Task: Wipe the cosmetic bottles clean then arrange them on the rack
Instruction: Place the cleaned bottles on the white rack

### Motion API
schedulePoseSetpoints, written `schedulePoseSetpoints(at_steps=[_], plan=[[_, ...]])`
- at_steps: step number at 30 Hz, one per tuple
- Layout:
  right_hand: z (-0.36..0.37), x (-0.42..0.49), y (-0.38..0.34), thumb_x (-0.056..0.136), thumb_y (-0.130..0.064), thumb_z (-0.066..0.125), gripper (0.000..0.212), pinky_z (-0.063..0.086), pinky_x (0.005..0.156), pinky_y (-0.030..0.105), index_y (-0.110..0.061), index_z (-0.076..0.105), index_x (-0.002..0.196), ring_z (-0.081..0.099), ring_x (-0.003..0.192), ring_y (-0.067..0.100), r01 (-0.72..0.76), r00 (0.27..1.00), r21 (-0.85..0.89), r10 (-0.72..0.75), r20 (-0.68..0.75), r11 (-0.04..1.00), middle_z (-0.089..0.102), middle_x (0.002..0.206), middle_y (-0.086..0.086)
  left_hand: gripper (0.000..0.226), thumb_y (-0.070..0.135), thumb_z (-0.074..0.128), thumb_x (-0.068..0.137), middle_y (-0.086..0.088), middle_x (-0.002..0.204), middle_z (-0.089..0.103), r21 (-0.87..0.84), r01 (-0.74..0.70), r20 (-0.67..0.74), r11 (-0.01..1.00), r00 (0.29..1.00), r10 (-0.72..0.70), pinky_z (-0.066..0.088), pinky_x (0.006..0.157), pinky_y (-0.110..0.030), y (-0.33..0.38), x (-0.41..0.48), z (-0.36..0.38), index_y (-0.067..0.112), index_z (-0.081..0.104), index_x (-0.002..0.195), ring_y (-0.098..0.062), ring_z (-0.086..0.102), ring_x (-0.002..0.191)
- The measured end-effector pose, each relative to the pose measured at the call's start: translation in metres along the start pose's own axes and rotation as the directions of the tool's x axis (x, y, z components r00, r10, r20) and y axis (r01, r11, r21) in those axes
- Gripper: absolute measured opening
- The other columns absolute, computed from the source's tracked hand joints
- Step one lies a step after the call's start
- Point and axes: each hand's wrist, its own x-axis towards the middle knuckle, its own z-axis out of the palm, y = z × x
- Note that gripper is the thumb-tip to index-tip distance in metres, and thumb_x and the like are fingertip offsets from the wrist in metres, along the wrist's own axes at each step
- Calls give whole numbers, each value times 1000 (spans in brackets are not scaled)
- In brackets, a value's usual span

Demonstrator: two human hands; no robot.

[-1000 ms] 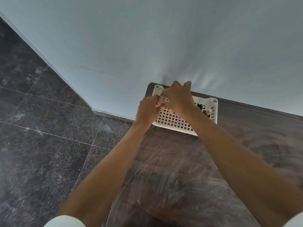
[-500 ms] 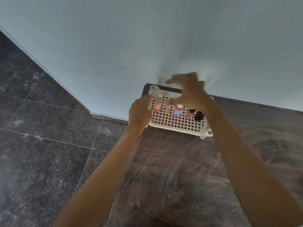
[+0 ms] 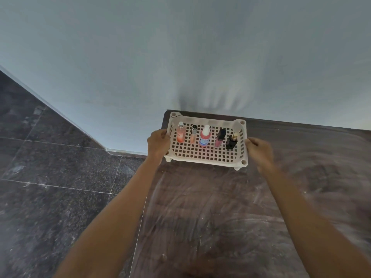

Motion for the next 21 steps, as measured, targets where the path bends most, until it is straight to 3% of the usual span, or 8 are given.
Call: schedulePoseSetpoints(at_steps=[3, 8, 11, 17, 21], plan=[[2, 2, -4, 95, -19, 56, 25, 49, 78, 26, -14, 69, 116, 65, 89, 12, -6, 1000, 58, 8, -26, 998, 72, 105, 1, 35, 3, 45, 97, -5, 100, 71, -21, 49, -7, 999, 999, -49, 47, 52, -17, 0, 2, -1, 12, 73, 116, -20, 67, 87], [0, 3, -5, 91, -18, 64, 25, 50, 86, 26, -14, 71, 115, 63, 88, 10, -4, 995, 42, 9, -99, 999, 72, 110, 3, 32, 2, 54, 93, -8, 107, 76, -53, 62, -21, 997, 998, -63, 51, 57, -16, -3, 1, -2, 14, 75, 115, -16, 69, 85], [-3, -1, -6, 91, -16, 64, 26, 48, 82, 22, -12, 70, 116, 60, 86, 8, 10, 994, 18, -8, -107, 1000, 72, 111, 4, 32, 2, 55, 94, -8, 109, 76, -79, 77, -28, 994, 996, -79, 53, 60, -17, -3, -5, 2, 14, 74, 118, -16, 69, 86], [-28, -15, 7, 90, -19, 64, 24, 46, 83, 21, -16, 72, 113, 61, 87, 7, -2, 993, 38, 7, -118, 999, 73, 106, -1, 31, 1, 52, 97, 0, 94, 71, -105, 49, -27, 993, 998, -52, 46, 42, -9, 5, -26, 14, 13, 73, 117, -14, 68, 76], [-55, -25, 26, 90, -22, 64, 25, 48, 84, 22, -18, 72, 113, 63, 90, 7, -12, 989, 49, 19, -148, 999, 73, 106, -1, 31, 2, 54, 98, 2, 96, 73, -125, 21, -6, 992, 1000, -22, 48, 43, -10, 15, -48, 30, 15, 74, 117, -3, 66, 69]])
